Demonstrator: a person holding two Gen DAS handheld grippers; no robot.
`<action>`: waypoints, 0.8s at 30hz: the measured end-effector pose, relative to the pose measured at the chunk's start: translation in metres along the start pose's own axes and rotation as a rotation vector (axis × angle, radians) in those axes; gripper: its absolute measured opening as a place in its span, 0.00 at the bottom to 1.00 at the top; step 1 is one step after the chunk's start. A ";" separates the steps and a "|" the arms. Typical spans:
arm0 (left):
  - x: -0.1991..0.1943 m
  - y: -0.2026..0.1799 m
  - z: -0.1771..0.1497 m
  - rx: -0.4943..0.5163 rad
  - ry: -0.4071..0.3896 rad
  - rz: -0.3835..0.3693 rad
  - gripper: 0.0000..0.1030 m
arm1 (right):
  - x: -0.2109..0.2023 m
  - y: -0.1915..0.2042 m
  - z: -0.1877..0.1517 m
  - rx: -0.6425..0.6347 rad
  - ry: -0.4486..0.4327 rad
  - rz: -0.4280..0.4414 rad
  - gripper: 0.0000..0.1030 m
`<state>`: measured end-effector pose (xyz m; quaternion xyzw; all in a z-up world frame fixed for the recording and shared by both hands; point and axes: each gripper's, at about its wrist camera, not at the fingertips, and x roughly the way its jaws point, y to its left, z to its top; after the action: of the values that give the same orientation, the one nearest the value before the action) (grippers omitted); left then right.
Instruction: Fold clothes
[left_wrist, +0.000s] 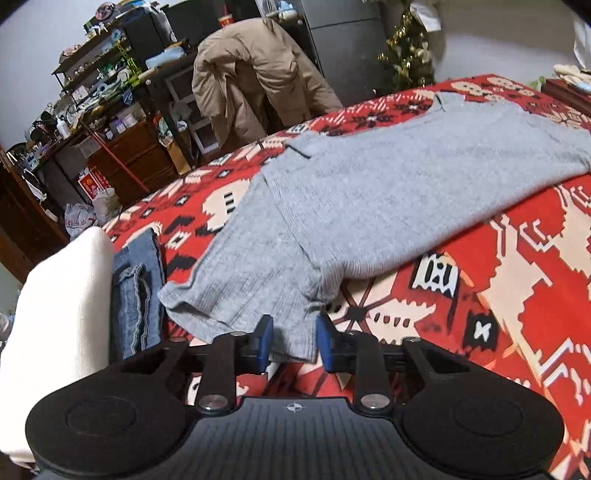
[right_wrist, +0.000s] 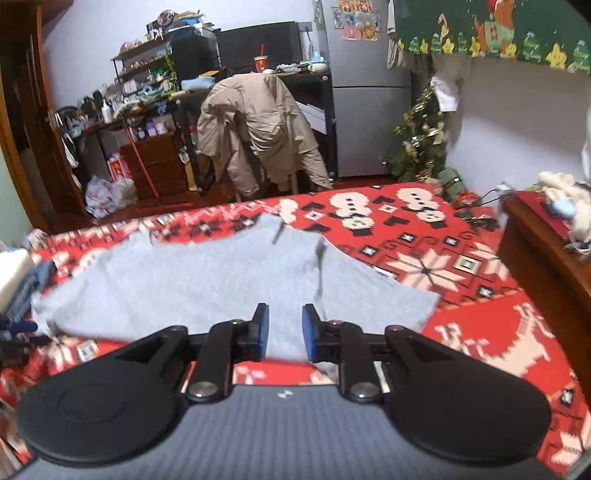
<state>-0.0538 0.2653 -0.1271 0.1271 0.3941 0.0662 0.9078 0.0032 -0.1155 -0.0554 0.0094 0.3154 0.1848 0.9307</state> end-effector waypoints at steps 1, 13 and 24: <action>-0.001 0.001 -0.001 -0.001 0.001 -0.007 0.03 | -0.001 -0.001 -0.004 0.008 0.003 -0.001 0.21; -0.007 0.026 -0.006 -0.085 0.066 0.035 0.04 | 0.035 -0.038 -0.014 0.068 0.058 0.023 0.22; -0.047 0.034 0.022 -0.249 -0.158 -0.049 0.27 | 0.062 -0.050 -0.009 0.115 0.035 0.022 0.23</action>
<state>-0.0705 0.2838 -0.0706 0.0086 0.3134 0.0820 0.9460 0.0605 -0.1411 -0.1053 0.0633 0.3414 0.1769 0.9209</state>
